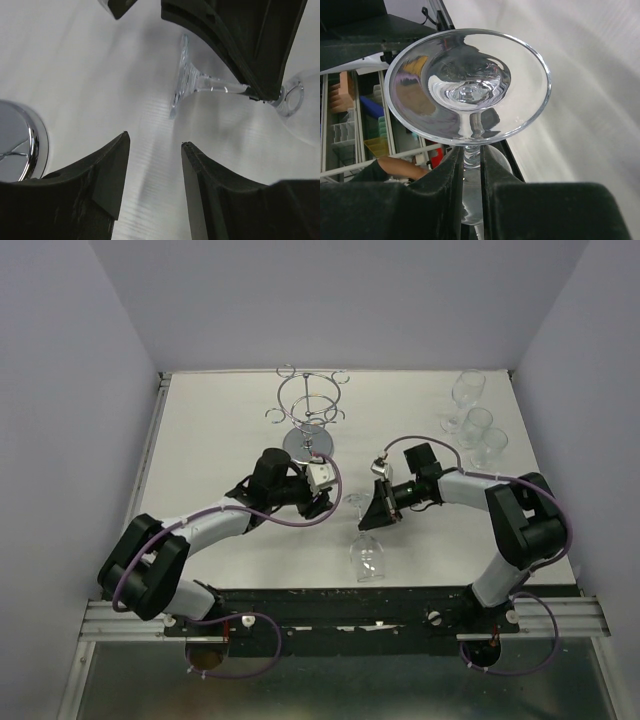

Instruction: Take the wine glass off the wine glass rack

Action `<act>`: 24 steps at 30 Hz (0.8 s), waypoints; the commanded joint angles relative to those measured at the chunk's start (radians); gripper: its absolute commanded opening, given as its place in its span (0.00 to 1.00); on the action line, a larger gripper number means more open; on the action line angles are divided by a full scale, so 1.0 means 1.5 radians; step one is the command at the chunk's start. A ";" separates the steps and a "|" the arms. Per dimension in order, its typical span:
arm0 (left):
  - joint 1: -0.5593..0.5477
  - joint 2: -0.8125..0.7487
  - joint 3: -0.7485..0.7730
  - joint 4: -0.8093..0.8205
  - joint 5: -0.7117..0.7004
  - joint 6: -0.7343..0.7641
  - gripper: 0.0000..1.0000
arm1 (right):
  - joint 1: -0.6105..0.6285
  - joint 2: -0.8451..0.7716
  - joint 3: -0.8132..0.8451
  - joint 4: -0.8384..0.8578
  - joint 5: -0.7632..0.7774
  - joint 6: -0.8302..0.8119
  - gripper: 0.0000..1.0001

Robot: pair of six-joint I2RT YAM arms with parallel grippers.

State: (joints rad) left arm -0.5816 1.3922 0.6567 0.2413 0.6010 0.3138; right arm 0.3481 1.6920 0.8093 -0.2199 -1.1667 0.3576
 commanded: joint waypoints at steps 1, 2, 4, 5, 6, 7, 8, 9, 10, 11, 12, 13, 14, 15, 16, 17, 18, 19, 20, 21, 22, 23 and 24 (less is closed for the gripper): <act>-0.028 0.030 0.030 0.048 0.046 -0.001 0.61 | 0.013 0.000 -0.006 0.039 -0.027 0.027 0.01; -0.036 0.037 0.038 0.045 0.042 0.001 0.61 | 0.013 0.002 -0.003 0.040 -0.023 0.027 0.01; -0.055 0.055 0.054 0.040 0.026 0.009 0.61 | 0.015 0.005 0.003 0.041 -0.026 0.026 0.01; -0.061 0.063 0.062 0.039 0.021 0.009 0.60 | 0.016 0.008 0.007 0.040 -0.026 0.026 0.01; -0.066 0.068 0.066 0.040 0.021 0.009 0.60 | 0.017 0.010 0.014 0.039 -0.025 0.026 0.01; -0.068 0.072 0.070 0.041 0.021 0.010 0.59 | 0.018 0.011 0.017 0.037 -0.024 0.026 0.01; -0.069 0.074 0.070 0.042 0.021 0.012 0.58 | 0.019 0.011 0.021 0.036 -0.022 0.027 0.01; -0.071 0.074 0.070 0.042 0.021 0.015 0.57 | 0.020 0.011 0.024 0.035 -0.019 0.028 0.01; -0.071 0.073 0.068 0.042 0.019 0.020 0.56 | 0.018 0.012 0.025 0.032 -0.017 0.028 0.01; -0.072 0.071 0.065 0.042 0.018 0.028 0.54 | 0.019 0.013 0.025 0.033 -0.017 0.030 0.01; -0.074 0.069 0.063 0.035 0.018 0.038 0.53 | 0.020 0.015 0.023 0.033 -0.015 0.031 0.01; -0.075 0.067 0.061 0.026 0.019 0.050 0.50 | 0.020 0.015 0.020 0.034 -0.014 0.031 0.01; -0.076 0.065 0.059 0.019 0.014 0.062 0.49 | 0.020 0.016 0.018 0.033 -0.013 0.032 0.01; -0.077 0.065 0.055 0.016 0.010 0.068 0.47 | 0.020 0.015 0.015 0.035 -0.013 0.033 0.01; -0.078 0.064 0.052 0.016 0.009 0.072 0.45 | 0.020 0.016 0.012 0.036 -0.011 0.033 0.01; -0.079 0.064 0.049 0.015 0.009 0.079 0.42 | 0.020 0.016 0.011 0.036 -0.008 0.033 0.01; -0.080 0.065 0.048 0.012 0.010 0.086 0.39 | 0.020 0.019 0.011 0.035 -0.006 0.032 0.01; -0.080 0.066 0.048 0.010 0.010 0.092 0.37 | 0.021 0.019 0.009 0.035 -0.002 0.032 0.01; -0.083 0.069 0.048 0.010 0.010 0.095 0.36 | 0.020 0.021 0.010 0.035 0.000 0.031 0.01; -0.085 0.071 0.048 0.009 0.012 0.100 0.33 | 0.020 0.023 0.010 0.035 0.003 0.030 0.01; -0.086 0.074 0.047 0.008 0.012 0.104 0.31 | 0.021 0.026 0.011 0.034 0.006 0.031 0.01; -0.088 0.078 0.049 0.006 0.013 0.109 0.27 | 0.021 0.030 0.012 0.035 0.009 0.029 0.01; -0.090 0.081 0.049 0.003 0.013 0.112 0.23 | 0.021 0.034 0.014 0.035 0.012 0.028 0.01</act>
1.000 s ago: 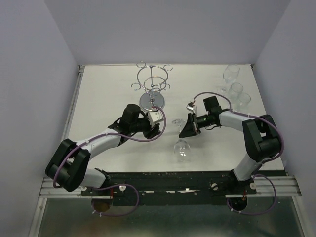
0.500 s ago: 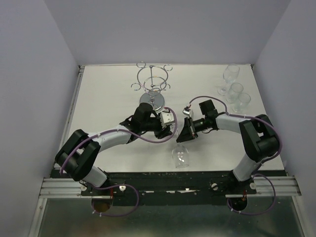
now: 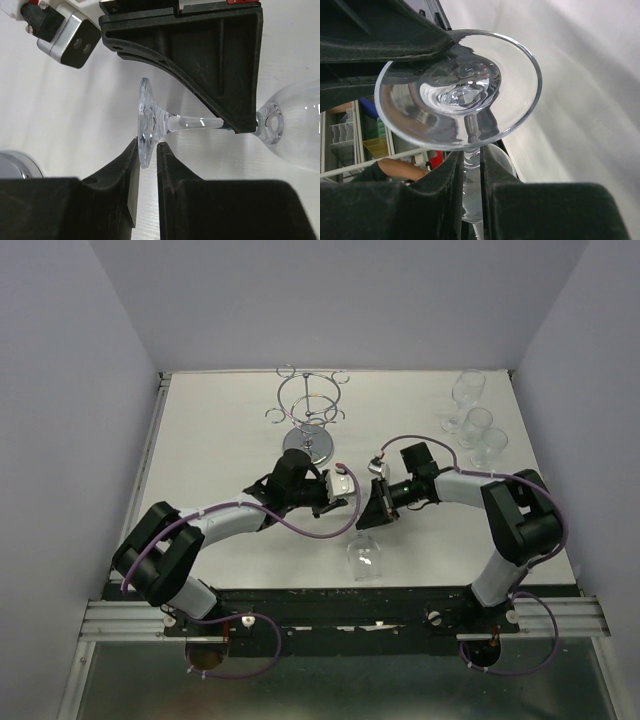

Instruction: Take the wine glass off the wine glass rack

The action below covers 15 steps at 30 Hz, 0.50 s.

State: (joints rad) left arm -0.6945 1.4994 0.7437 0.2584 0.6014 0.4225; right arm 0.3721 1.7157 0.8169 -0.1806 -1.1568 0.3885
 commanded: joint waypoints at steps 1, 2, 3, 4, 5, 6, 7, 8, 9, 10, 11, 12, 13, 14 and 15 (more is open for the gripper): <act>-0.016 0.016 -0.006 -0.017 0.014 0.042 0.19 | 0.005 0.022 0.012 0.008 0.008 0.007 0.01; -0.015 0.020 -0.001 -0.024 0.012 0.044 0.16 | 0.005 0.026 0.014 0.005 0.011 0.007 0.01; -0.015 0.024 0.001 -0.031 0.011 0.045 0.13 | 0.005 0.031 0.017 0.005 0.015 0.008 0.01; -0.016 0.027 0.001 -0.035 0.009 0.044 0.11 | 0.005 0.035 0.020 0.005 0.017 0.007 0.01; -0.015 0.029 0.000 -0.035 0.008 0.045 0.10 | 0.005 0.041 0.023 0.004 0.021 0.008 0.01; -0.015 0.029 -0.001 -0.035 0.009 0.045 0.09 | 0.005 0.046 0.026 0.003 0.023 0.008 0.01; -0.015 0.029 -0.004 -0.035 0.009 0.045 0.08 | 0.005 0.052 0.030 0.002 0.024 0.007 0.01; -0.016 0.030 -0.006 -0.035 0.010 0.044 0.05 | 0.005 0.056 0.033 0.000 0.026 0.007 0.01; -0.015 0.031 -0.008 -0.034 0.011 0.043 0.03 | 0.005 0.062 0.037 -0.001 0.029 0.007 0.01; -0.015 0.033 -0.010 -0.033 0.013 0.039 0.02 | 0.005 0.068 0.040 -0.003 0.031 0.008 0.01; -0.016 0.034 -0.012 -0.033 0.017 0.038 0.00 | 0.005 0.074 0.043 -0.004 0.034 0.008 0.01; -0.016 0.036 -0.013 -0.031 0.017 0.033 0.00 | 0.005 0.080 0.047 -0.004 0.037 0.008 0.01; -0.015 0.037 -0.015 -0.030 0.018 0.028 0.00 | 0.005 0.085 0.053 -0.007 0.042 0.008 0.01; -0.015 0.038 -0.016 -0.027 0.018 0.023 0.00 | 0.003 0.093 0.057 -0.011 0.051 0.008 0.01; -0.015 0.042 -0.016 -0.028 0.017 0.016 0.00 | 0.004 0.097 0.062 -0.014 0.059 0.007 0.01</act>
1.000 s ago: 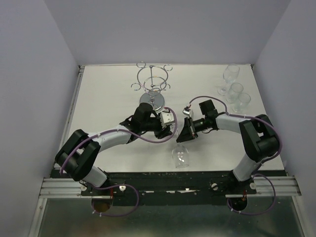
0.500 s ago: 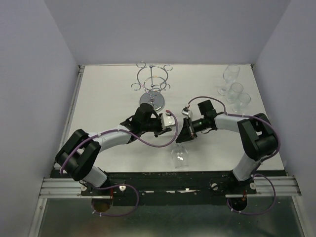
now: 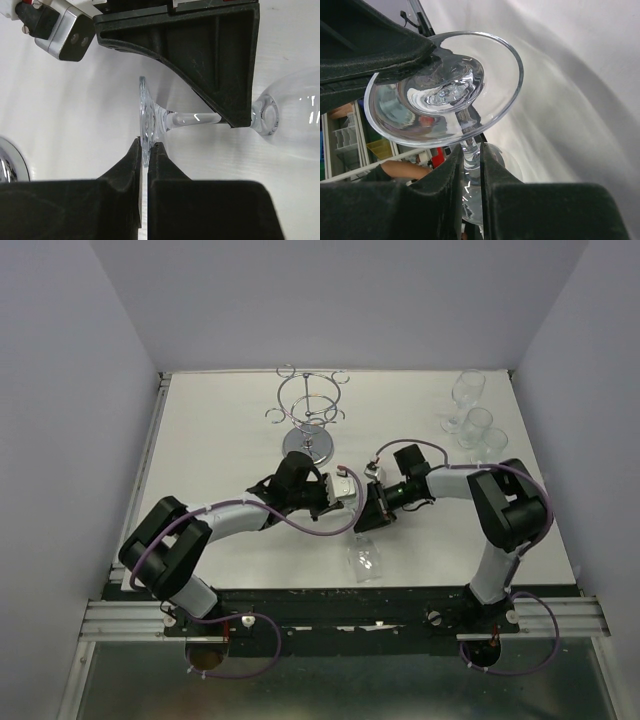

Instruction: Take the wine glass off the wine glass rack

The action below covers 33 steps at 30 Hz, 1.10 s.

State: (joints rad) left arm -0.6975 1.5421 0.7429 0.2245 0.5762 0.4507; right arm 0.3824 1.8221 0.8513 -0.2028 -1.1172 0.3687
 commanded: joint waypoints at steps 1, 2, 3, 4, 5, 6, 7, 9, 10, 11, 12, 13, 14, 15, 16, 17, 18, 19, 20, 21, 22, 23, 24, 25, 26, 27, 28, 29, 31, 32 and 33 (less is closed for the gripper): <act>-0.011 0.016 -0.015 -0.005 0.033 -0.010 0.00 | -0.002 0.031 0.047 -0.003 0.039 0.019 0.03; -0.011 0.017 -0.014 -0.006 0.032 -0.017 0.00 | -0.002 0.035 0.055 -0.005 0.043 0.019 0.09; -0.008 0.018 -0.014 -0.009 0.033 -0.023 0.00 | -0.002 0.039 0.062 -0.007 0.045 0.018 0.14; -0.006 0.017 -0.015 -0.012 0.034 -0.028 0.00 | -0.003 0.041 0.071 -0.009 0.045 0.019 0.22; -0.004 0.015 -0.016 -0.017 0.035 -0.031 0.00 | -0.002 0.042 0.078 -0.011 0.045 0.020 0.33; -0.004 0.011 -0.017 -0.019 0.036 -0.037 0.00 | -0.003 0.041 0.085 -0.013 0.044 0.019 0.42; -0.001 0.007 -0.020 -0.021 0.037 -0.047 0.00 | -0.003 0.037 0.094 -0.017 0.046 0.015 0.54; 0.006 -0.008 -0.018 -0.021 0.039 -0.101 0.00 | -0.004 0.027 0.109 -0.034 0.062 0.012 0.72; 0.012 -0.020 -0.020 -0.019 0.043 -0.132 0.00 | -0.008 0.020 0.117 -0.045 0.063 0.012 0.77; 0.014 -0.029 -0.026 -0.013 0.046 -0.155 0.00 | -0.012 0.013 0.124 -0.049 0.057 0.011 0.81; 0.015 -0.041 -0.033 -0.006 0.046 -0.174 0.00 | -0.017 0.003 0.133 -0.057 0.053 0.006 0.84; 0.016 -0.051 -0.045 0.001 0.046 -0.189 0.00 | -0.021 -0.008 0.143 -0.073 0.055 -0.003 0.85; 0.017 -0.062 -0.058 0.005 0.044 -0.197 0.00 | -0.026 -0.018 0.154 -0.090 0.062 -0.017 0.86; 0.019 -0.071 -0.069 0.005 0.045 -0.205 0.00 | -0.032 -0.029 0.166 -0.110 0.068 -0.035 0.87; 0.021 -0.076 -0.080 0.004 0.047 -0.212 0.00 | -0.037 -0.042 0.174 -0.132 0.081 -0.056 0.89; 0.022 -0.082 -0.090 0.003 0.050 -0.222 0.00 | -0.041 -0.056 0.183 -0.158 0.098 -0.087 0.89; 0.027 -0.087 -0.100 0.004 0.050 -0.228 0.00 | -0.044 -0.069 0.192 -0.182 0.118 -0.122 0.90; 0.030 -0.094 -0.114 0.005 0.049 -0.231 0.00 | -0.046 -0.085 0.198 -0.205 0.138 -0.165 0.90; 0.033 -0.100 -0.123 0.012 0.045 -0.238 0.00 | -0.048 -0.101 0.201 -0.228 0.155 -0.200 0.90; 0.036 -0.106 -0.138 0.021 0.040 -0.246 0.00 | -0.048 -0.117 0.203 -0.245 0.168 -0.234 0.90; 0.041 -0.113 -0.150 0.039 0.037 -0.254 0.00 | -0.048 -0.138 0.205 -0.263 0.177 -0.282 0.90; 0.045 -0.119 -0.167 0.064 0.027 -0.274 0.00 | -0.048 -0.161 0.203 -0.274 0.184 -0.326 0.90; 0.049 -0.124 -0.178 0.082 0.017 -0.291 0.00 | -0.047 -0.185 0.196 -0.282 0.186 -0.360 0.90; 0.057 -0.124 -0.183 0.098 0.014 -0.318 0.00 | -0.047 -0.218 0.187 -0.289 0.190 -0.400 0.90; 0.067 -0.121 -0.188 0.107 0.015 -0.334 0.00 | -0.047 -0.240 0.181 -0.300 0.204 -0.435 0.90; 0.073 -0.118 -0.192 0.113 0.019 -0.343 0.00 | -0.046 -0.266 0.170 -0.306 0.219 -0.469 0.90; 0.083 -0.118 -0.197 0.118 0.022 -0.352 0.00 | -0.046 -0.296 0.152 -0.306 0.229 -0.502 0.90; 0.090 -0.121 -0.202 0.121 0.023 -0.359 0.00 | -0.046 -0.324 0.134 -0.303 0.239 -0.532 0.90; 0.102 -0.123 -0.211 0.127 0.034 -0.374 0.00 | -0.037 -0.389 0.095 -0.292 0.256 -0.597 0.90; 0.106 -0.124 -0.216 0.128 0.045 -0.383 0.00 | -0.027 -0.419 0.070 -0.289 0.262 -0.628 0.90; 0.112 -0.126 -0.223 0.133 0.052 -0.396 0.00 | -0.014 -0.455 0.048 -0.280 0.272 -0.659 0.90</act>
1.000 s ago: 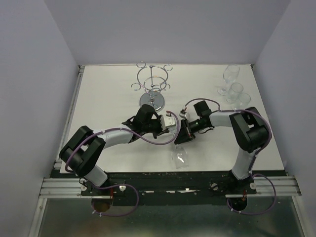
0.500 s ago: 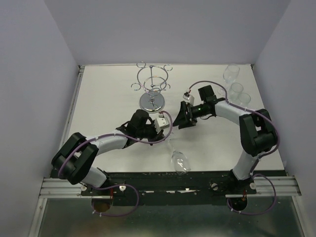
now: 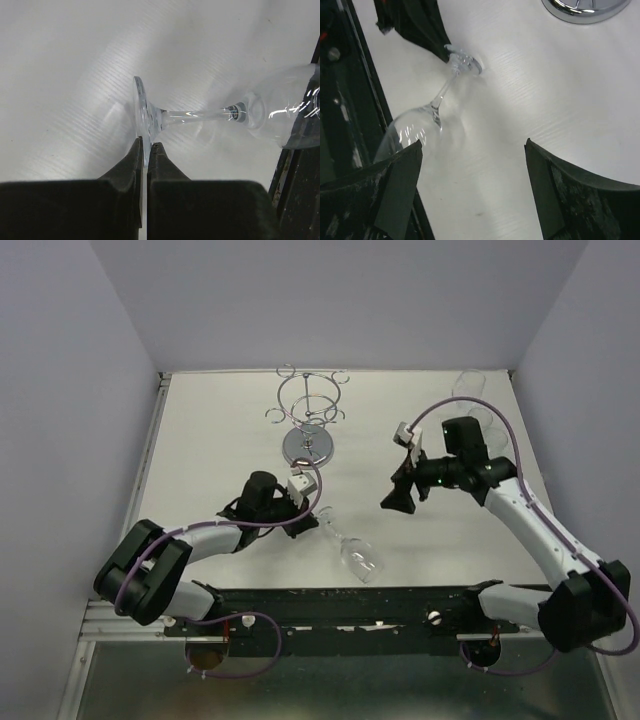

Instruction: Take the wine glass off the wine glass rack

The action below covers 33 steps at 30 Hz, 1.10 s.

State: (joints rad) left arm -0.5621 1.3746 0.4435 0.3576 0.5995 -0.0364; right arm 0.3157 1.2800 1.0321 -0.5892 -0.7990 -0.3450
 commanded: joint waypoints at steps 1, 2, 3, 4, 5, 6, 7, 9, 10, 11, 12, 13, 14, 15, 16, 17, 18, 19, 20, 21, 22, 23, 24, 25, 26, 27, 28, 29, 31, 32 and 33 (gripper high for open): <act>0.027 -0.016 -0.035 0.053 0.041 -0.083 0.00 | 0.050 -0.126 -0.096 -0.011 0.071 -0.208 0.91; 0.031 -0.023 -0.047 0.066 0.045 -0.096 0.00 | 0.067 -0.164 -0.121 0.000 0.077 -0.244 0.91; 0.037 -0.028 -0.058 0.075 0.046 -0.111 0.00 | 0.094 -0.201 -0.148 0.003 0.087 -0.292 0.92; 0.044 -0.034 -0.067 0.082 0.051 -0.120 0.00 | 0.135 -0.233 -0.171 -0.001 0.101 -0.346 0.93; 0.053 -0.039 -0.073 0.090 0.063 -0.127 0.00 | 0.174 -0.271 -0.203 0.001 0.121 -0.400 0.93; 0.062 -0.039 -0.074 0.093 0.068 -0.131 0.00 | 0.218 -0.303 -0.233 0.019 0.151 -0.422 0.95; 0.071 -0.038 -0.073 0.093 0.071 -0.139 0.00 | 0.248 -0.337 -0.261 0.047 0.173 -0.433 0.97; 0.093 -0.032 -0.075 0.103 0.080 -0.158 0.00 | 0.303 -0.366 -0.292 0.077 0.213 -0.441 0.99; 0.101 -0.030 -0.078 0.108 0.083 -0.163 0.00 | 0.319 -0.373 -0.299 0.084 0.226 -0.442 0.99; 0.106 -0.030 -0.080 0.108 0.084 -0.166 0.00 | 0.327 -0.373 -0.300 0.086 0.233 -0.445 0.99; 0.110 -0.031 -0.081 0.112 0.084 -0.169 0.00 | 0.335 -0.373 -0.300 0.087 0.234 -0.447 0.99; 0.113 -0.032 -0.082 0.114 0.086 -0.171 0.00 | 0.340 -0.371 -0.300 0.088 0.234 -0.452 0.99; 0.115 -0.034 -0.082 0.113 0.088 -0.171 0.00 | 0.346 -0.370 -0.305 0.092 0.239 -0.459 1.00; 0.117 -0.035 -0.083 0.113 0.089 -0.171 0.00 | 0.353 -0.370 -0.310 0.105 0.247 -0.462 1.00; 0.119 -0.038 -0.085 0.114 0.089 -0.173 0.00 | 0.359 -0.368 -0.316 0.117 0.257 -0.467 1.00; 0.120 -0.038 -0.086 0.115 0.092 -0.175 0.00 | 0.367 -0.363 -0.325 0.132 0.274 -0.475 1.00; 0.123 -0.039 -0.086 0.115 0.094 -0.176 0.00 | 0.375 -0.358 -0.335 0.154 0.295 -0.479 1.00; 0.126 -0.039 -0.086 0.115 0.094 -0.179 0.00 | 0.386 -0.351 -0.343 0.177 0.326 -0.483 1.00; 0.131 -0.039 -0.085 0.115 0.097 -0.187 0.00 | 0.398 -0.345 -0.355 0.210 0.351 -0.481 1.00; 0.139 -0.035 -0.083 0.116 0.108 -0.192 0.00 | 0.402 -0.341 -0.363 0.231 0.368 -0.481 1.00; 0.146 -0.027 -0.080 0.116 0.123 -0.201 0.00 | 0.405 -0.338 -0.367 0.243 0.369 -0.489 1.00; 0.154 -0.021 -0.078 0.122 0.136 -0.214 0.00 | 0.410 -0.338 -0.372 0.259 0.371 -0.496 1.00; 0.162 -0.015 -0.076 0.128 0.143 -0.221 0.00 | 0.414 -0.336 -0.379 0.268 0.372 -0.503 1.00; 0.165 -0.008 -0.074 0.133 0.150 -0.228 0.00 | 0.419 -0.333 -0.384 0.275 0.374 -0.508 1.00; 0.168 -0.001 -0.069 0.133 0.159 -0.231 0.00 | 0.423 -0.329 -0.386 0.278 0.374 -0.509 1.00; 0.169 0.006 -0.064 0.133 0.166 -0.234 0.00 | 0.426 -0.327 -0.389 0.281 0.375 -0.507 1.00; 0.171 0.011 -0.058 0.135 0.170 -0.240 0.00 | 0.428 -0.326 -0.390 0.282 0.373 -0.507 1.00; 0.171 0.015 -0.055 0.139 0.173 -0.242 0.00 | 0.431 -0.328 -0.393 0.287 0.374 -0.503 1.00; 0.172 0.022 -0.049 0.140 0.179 -0.247 0.00 | 0.436 -0.326 -0.397 0.308 0.382 -0.480 1.00; 0.172 0.026 -0.048 0.144 0.181 -0.249 0.00 | 0.439 -0.324 -0.397 0.322 0.387 -0.468 1.00; 0.172 0.028 -0.049 0.145 0.182 -0.251 0.00 | 0.441 -0.321 -0.399 0.339 0.393 -0.455 1.00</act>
State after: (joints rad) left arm -0.3088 1.3998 0.3405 0.5087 0.7879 -0.3695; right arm 0.9585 0.7910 0.4496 -0.1951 -0.2592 -1.0748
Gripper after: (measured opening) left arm 0.067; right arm 0.997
